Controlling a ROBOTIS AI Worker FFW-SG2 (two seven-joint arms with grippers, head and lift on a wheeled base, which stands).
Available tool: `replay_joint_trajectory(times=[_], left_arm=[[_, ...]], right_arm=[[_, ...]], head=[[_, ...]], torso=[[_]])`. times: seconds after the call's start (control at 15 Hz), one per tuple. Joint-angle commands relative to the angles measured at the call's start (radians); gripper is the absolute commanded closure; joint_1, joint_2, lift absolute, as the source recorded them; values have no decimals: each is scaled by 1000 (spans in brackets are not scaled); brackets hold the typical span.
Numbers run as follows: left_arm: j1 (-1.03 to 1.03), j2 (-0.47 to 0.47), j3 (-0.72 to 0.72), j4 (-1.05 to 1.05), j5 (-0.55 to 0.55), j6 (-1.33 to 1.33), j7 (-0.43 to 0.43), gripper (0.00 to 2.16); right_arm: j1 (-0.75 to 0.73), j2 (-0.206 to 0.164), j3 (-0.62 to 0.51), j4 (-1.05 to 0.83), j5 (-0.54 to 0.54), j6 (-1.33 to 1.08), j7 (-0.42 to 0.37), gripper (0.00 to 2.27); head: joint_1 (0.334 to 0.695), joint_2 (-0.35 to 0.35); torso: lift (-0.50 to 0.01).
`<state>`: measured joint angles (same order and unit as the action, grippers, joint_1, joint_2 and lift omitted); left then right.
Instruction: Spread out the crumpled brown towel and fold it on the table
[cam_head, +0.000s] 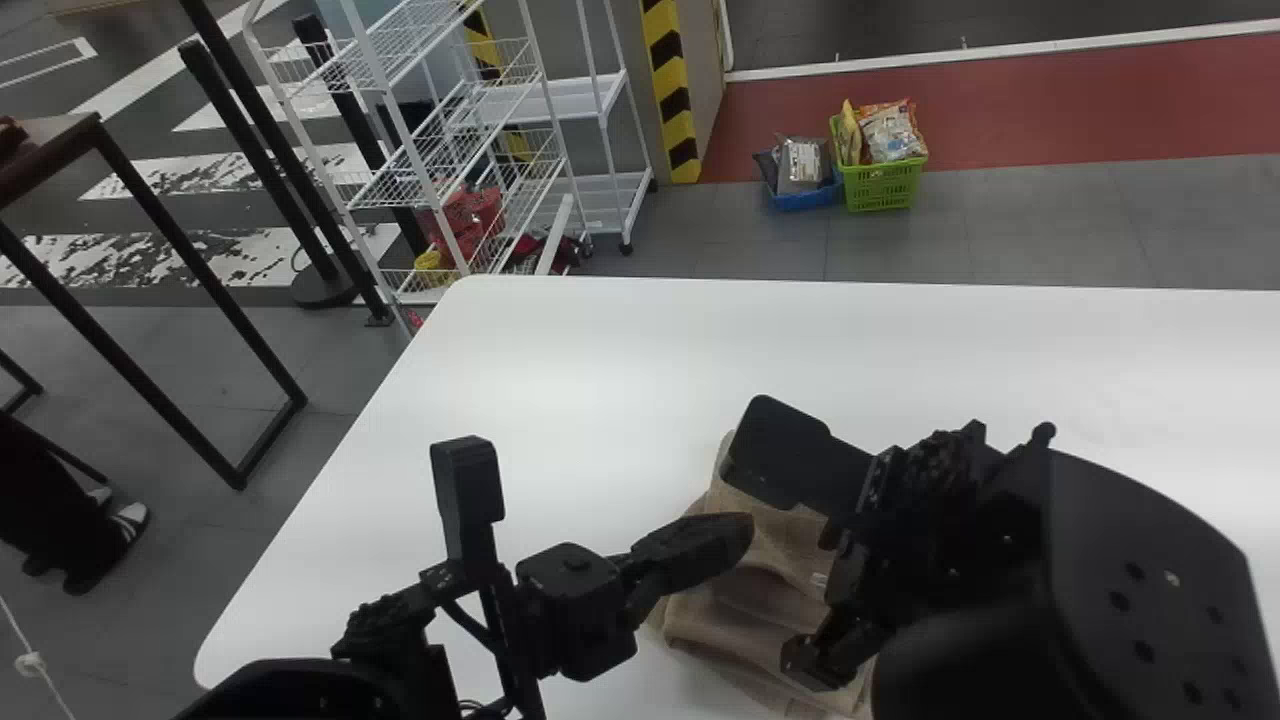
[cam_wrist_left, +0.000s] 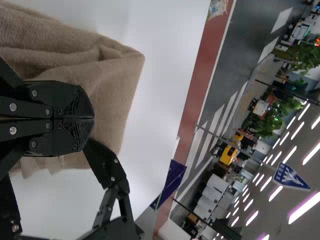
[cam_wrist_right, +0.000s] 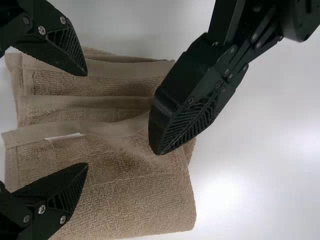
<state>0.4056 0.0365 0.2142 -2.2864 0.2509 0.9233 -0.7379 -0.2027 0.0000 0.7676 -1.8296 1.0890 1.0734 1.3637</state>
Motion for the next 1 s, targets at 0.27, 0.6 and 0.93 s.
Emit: replay_joint_trajectory(times=[0.27, 0.6, 0.93], left_arm=[[-17, 3, -84, 79, -53, 18, 5, 1946], [-45, 3, -101, 159, -170, -59, 46, 1946], [-31, 8, -87, 154, -200, -108, 57, 1946]], right_arm=[[-6, 1, -4, 4, -4, -10, 3, 211], [2, 1, -13, 6, -9, -16, 3, 211], [13, 1, -50, -91, -14, 3, 3, 110]], head=[[695, 278], [695, 269], [695, 294]], torso=[[-127], [-127], [-127]])
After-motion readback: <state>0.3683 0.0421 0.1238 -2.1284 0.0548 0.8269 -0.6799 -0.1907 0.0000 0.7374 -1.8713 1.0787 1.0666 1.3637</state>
